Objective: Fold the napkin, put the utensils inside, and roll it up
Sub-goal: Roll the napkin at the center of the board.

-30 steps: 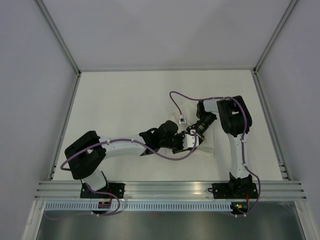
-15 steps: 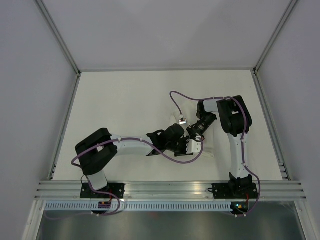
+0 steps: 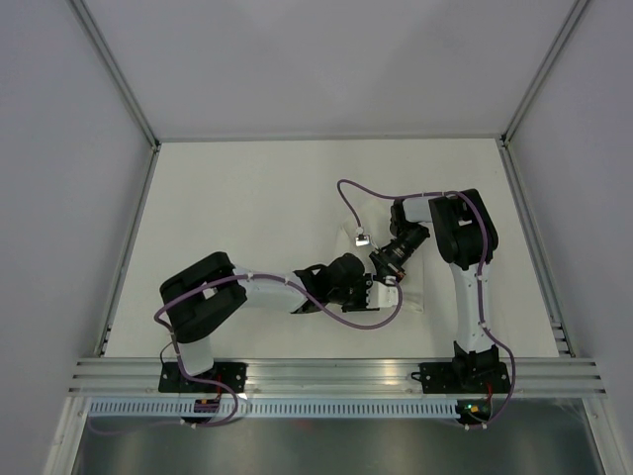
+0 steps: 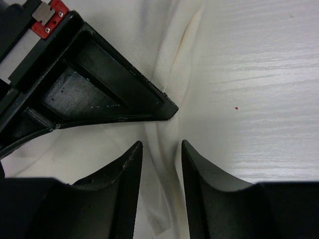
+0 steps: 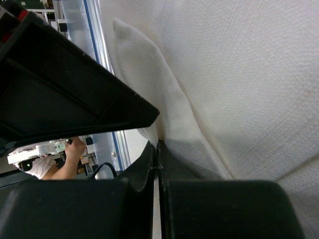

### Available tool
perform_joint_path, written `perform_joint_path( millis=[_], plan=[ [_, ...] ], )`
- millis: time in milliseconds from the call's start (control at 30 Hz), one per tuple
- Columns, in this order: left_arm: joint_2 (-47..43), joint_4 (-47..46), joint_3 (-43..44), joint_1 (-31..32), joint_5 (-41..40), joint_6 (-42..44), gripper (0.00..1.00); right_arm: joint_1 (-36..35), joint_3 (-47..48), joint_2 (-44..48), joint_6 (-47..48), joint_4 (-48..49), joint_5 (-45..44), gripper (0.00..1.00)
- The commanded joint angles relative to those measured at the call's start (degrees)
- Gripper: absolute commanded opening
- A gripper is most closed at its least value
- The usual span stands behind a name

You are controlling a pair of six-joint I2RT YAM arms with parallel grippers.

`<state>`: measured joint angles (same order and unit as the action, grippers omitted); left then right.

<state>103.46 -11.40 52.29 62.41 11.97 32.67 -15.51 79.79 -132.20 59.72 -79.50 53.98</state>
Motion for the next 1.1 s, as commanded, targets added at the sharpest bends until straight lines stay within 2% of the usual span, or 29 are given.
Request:
perform_joint_path(
  millis=[0, 233, 533, 733, 967, 1067],
  plan=[
    [-1.15, -5.91, -1.4, 0.34, -2.82, 2.23, 0.43, 0.39, 0.45, -1.83, 2.15, 4.89, -2.56, 0.01],
    [-0.45, -6.18, -1.32, 0.34, -3.62, 2.93, 0.44, 0.3, 0.54, -2.01, 2.24, 4.89, -2.65, 0.01],
    [0.43, -3.19, 0.26, 0.34, 0.51, 2.84, 0.39, 0.48, 0.72, -2.18, 2.15, 4.97, -2.74, 0.01],
    [1.92, 1.11, 3.07, 0.34, 2.01, 2.41, 0.3, 0.57, 0.46, -2.27, 2.15, 4.97, -2.74, 0.01],
    [3.85, 5.86, 6.85, -0.1, 4.99, 1.18, 0.08, 0.57, 0.37, -1.48, 1.63, 5.67, -2.65, 0.01],
    [4.56, 8.05, 8.17, -0.71, 6.83, -0.41, 0.03, 0.57, -0.07, 0.01, 0.31, 6.9, -2.73, 0.03]
  ],
)
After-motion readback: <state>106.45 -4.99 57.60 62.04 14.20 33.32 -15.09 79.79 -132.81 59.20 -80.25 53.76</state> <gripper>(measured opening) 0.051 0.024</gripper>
